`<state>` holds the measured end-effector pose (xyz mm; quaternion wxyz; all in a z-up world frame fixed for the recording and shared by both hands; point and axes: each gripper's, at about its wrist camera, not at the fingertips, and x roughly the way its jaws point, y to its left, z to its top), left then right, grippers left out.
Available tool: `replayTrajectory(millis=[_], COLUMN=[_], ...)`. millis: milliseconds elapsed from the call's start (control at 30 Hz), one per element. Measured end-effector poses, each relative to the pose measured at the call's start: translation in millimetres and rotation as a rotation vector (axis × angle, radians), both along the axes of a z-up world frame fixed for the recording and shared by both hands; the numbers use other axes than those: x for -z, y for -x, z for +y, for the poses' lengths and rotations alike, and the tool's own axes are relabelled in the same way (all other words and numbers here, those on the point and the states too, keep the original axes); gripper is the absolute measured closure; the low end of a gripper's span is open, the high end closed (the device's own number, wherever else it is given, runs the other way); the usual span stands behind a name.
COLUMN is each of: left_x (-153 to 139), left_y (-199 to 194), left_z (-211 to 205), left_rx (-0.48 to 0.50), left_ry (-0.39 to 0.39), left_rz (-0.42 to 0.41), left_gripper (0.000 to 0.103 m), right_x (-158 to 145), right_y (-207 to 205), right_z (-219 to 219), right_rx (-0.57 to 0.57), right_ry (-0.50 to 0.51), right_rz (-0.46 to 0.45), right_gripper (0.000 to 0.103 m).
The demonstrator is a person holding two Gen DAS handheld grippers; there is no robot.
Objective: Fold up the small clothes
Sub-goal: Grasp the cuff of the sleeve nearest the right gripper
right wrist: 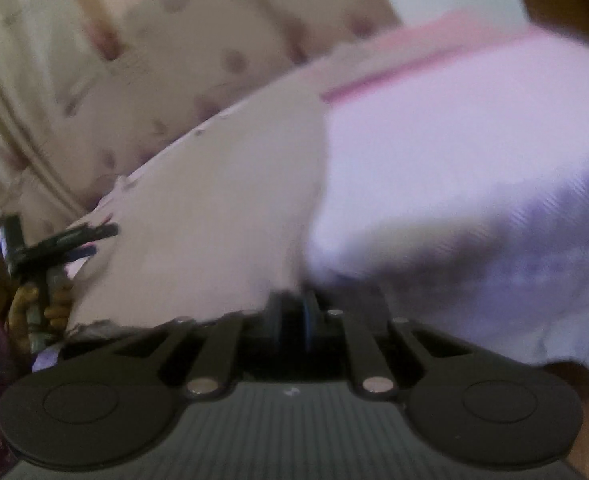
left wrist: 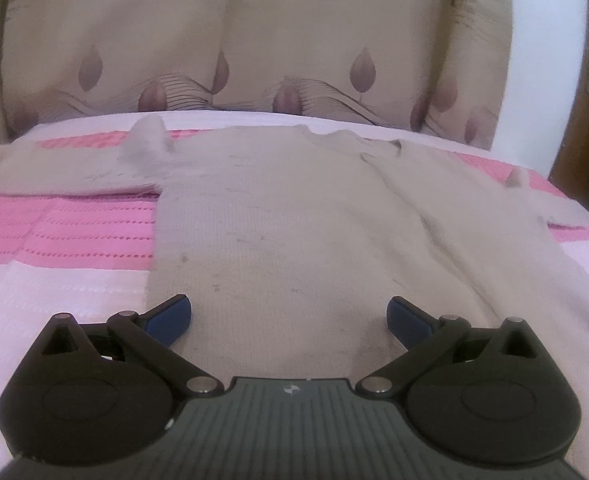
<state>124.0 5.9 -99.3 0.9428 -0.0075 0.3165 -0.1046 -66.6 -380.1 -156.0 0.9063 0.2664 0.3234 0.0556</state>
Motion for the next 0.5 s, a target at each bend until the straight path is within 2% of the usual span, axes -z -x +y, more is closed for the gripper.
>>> replayTrajectory(millis=[33, 100, 133, 167, 200, 300, 400, 500], left_x=[-1, -4, -6, -8, -10, -10, -3, -3], left_y=[0, -1, -1, 0, 1, 4, 0, -1], left_z=[-1, -4, -5, -6, -7, -10, -11, -13], left_rx=[0.008, 0.029, 0.034, 0.031, 0.022, -0.015, 0.015, 0.023], left_ry=[-0.004, -0.004, 0.001, 0.003, 0.002, -0.011, -0.001, 0.002], left_rz=[0.003, 0.005, -0.006, -0.028, -0.055, -0.126, -0.067, -0.067], left_gripper=[0.0, 0.0, 0.0, 0.0, 0.0, 0.0, 0.0, 0.0], right_x=[-2, -20, -32, -40, -49, -59, -56, -51], right_y=[5, 12, 13, 11, 6, -22, -61, -101], right_z=[-10, -28, -37, -47, -62, -113, -174, -231], right_rx=[0.022, 0.064, 0.081, 0.099, 0.125, 0.205, 0.298, 0.431], right_ry=[-0.034, -0.066, -0.072, -0.084, -0.109, -0.179, -0.24, -0.237], right_rz=[-0.021, -0.11, -0.166, -0.208, -0.251, -0.315, -0.319, -0.282], right_gripper=[0.091, 0.081, 0.061, 0.034, 0.024, 0.021, 0.022, 0.022])
